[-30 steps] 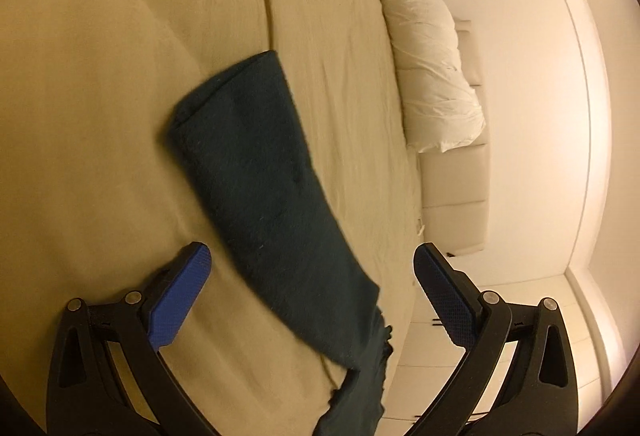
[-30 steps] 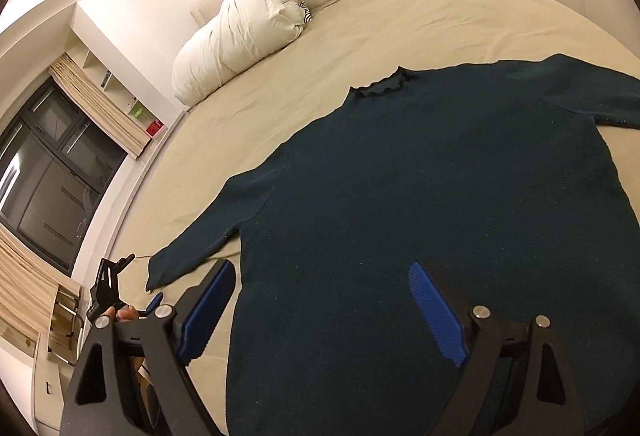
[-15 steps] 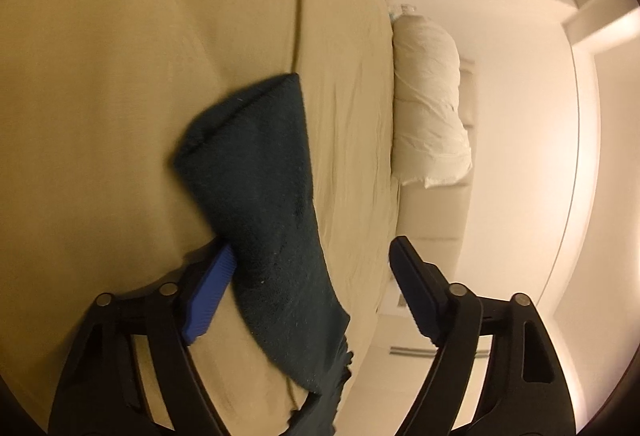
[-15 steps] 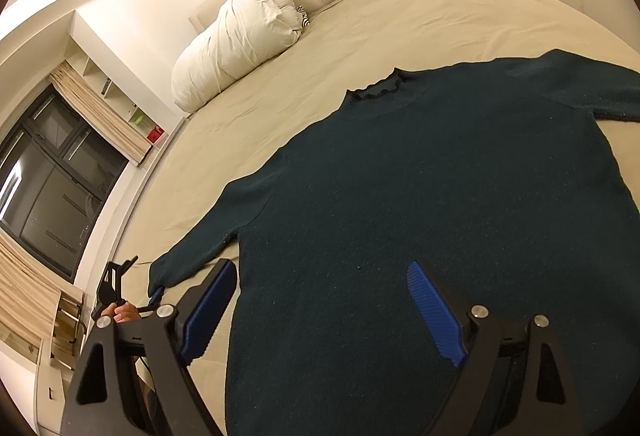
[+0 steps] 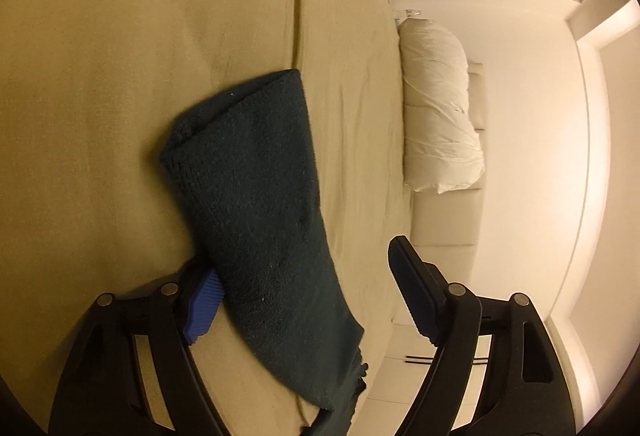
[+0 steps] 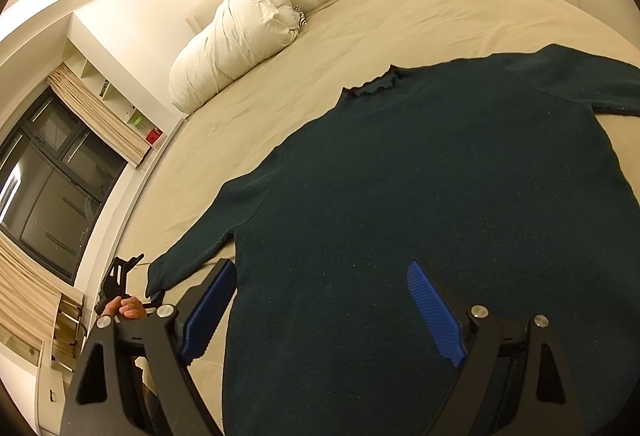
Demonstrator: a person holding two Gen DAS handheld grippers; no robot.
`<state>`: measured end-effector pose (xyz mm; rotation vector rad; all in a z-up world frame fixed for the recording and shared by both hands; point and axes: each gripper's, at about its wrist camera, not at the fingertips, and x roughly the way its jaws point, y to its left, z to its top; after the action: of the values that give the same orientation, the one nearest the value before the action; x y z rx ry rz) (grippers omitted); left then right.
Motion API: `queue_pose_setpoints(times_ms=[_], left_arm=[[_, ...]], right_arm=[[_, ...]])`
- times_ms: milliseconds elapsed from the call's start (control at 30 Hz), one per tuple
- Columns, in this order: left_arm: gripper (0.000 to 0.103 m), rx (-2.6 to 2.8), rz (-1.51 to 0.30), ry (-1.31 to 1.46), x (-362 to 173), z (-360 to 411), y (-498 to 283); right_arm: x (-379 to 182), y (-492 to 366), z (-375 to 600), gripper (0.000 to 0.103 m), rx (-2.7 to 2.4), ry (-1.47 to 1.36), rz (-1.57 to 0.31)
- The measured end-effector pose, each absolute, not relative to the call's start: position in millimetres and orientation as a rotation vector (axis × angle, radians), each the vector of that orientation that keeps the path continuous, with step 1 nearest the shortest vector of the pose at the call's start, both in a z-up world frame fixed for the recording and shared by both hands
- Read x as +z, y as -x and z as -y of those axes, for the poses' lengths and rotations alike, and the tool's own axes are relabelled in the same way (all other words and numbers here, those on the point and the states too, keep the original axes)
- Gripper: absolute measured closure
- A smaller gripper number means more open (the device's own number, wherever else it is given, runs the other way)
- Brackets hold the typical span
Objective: Fold small clothes
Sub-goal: 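Grasp the sweater sleeve nearest the left gripper and lift it, then lay the held sleeve across the sweater body and open the left gripper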
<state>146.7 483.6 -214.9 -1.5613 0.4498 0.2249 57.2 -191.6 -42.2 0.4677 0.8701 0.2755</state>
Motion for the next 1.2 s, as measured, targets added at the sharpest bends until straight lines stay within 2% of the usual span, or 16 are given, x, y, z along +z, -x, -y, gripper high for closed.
queue_pose_setpoints(times_ms=[33, 67, 100, 133, 167, 333, 567, 667, 733, 867, 967, 1033, 1200], left_arm=[[0.046, 0.227, -0.449, 1.568, -218.1, -484.5, -145.9], [0.052, 0.231, -0.445, 1.58, -220.5, -482.3, -143.4], [0.064, 0.235, -0.44, 1.595, -221.8, -479.2, -141.7], [0.071, 0.239, -0.44, 1.602, -222.3, -479.2, -141.2], [0.072, 0.247, -0.447, 1.6, -225.3, -477.6, -138.4], [0.092, 0.291, -0.488, 1.511, -211.1, -468.0, -143.5], [0.095, 0.189, -0.529, 1.03, -95.7, -388.1, -211.0], [0.095, 0.029, -0.567, 0.712, -45.6, -291.8, -260.3], [0.095, -0.087, -0.618, 0.495, -33.8, -215.9, -289.0], [0.095, -0.228, -0.714, 0.062, -76.6, -70.4, -320.4], [0.095, -0.25, -0.834, -0.13, -133.4, -15.1, -319.2], [0.095, -0.218, -0.837, -0.191, -149.6, -8.3, -315.2], [0.095, -0.239, -0.816, -0.207, -148.8, -15.6, -317.0]], right_arm=[[-43.0, -57.9, 191.5, 0.013, 0.277, -0.471, -0.872], [-44.1, -58.9, 191.0, 0.014, 0.279, -0.473, -0.875], [-44.8, -59.3, 190.4, 0.015, 0.28, -0.47, -0.876], [-45.3, -59.9, 189.8, 0.015, 0.281, -0.466, -0.878], [-45.7, -60.9, 189.5, 0.017, 0.282, -0.462, -0.881], [-46.7, -61.2, 194.8, 0.02, 0.278, -0.469, -0.872], [-54.4, -63.9, 221.2, 0.021, 0.248, -0.506, -0.864], [-55.8, -65.3, 238.2, 0.021, 0.224, -0.524, -0.851], [-56.8, -69.0, 252.7, 0.021, 0.199, -0.542, -0.844], [-59.9, -84.4, 278.5, 0.021, 0.175, -0.558, -0.848], [-67.4, -104.9, 295.3, 0.021, 0.176, -0.564, -0.881], [-77.2, -120.9, 305.0, 0.021, 0.193, -0.6, -0.917], [-106.4, -170.3, 298.8, 0.021, 0.272, -0.705, -1.012]])
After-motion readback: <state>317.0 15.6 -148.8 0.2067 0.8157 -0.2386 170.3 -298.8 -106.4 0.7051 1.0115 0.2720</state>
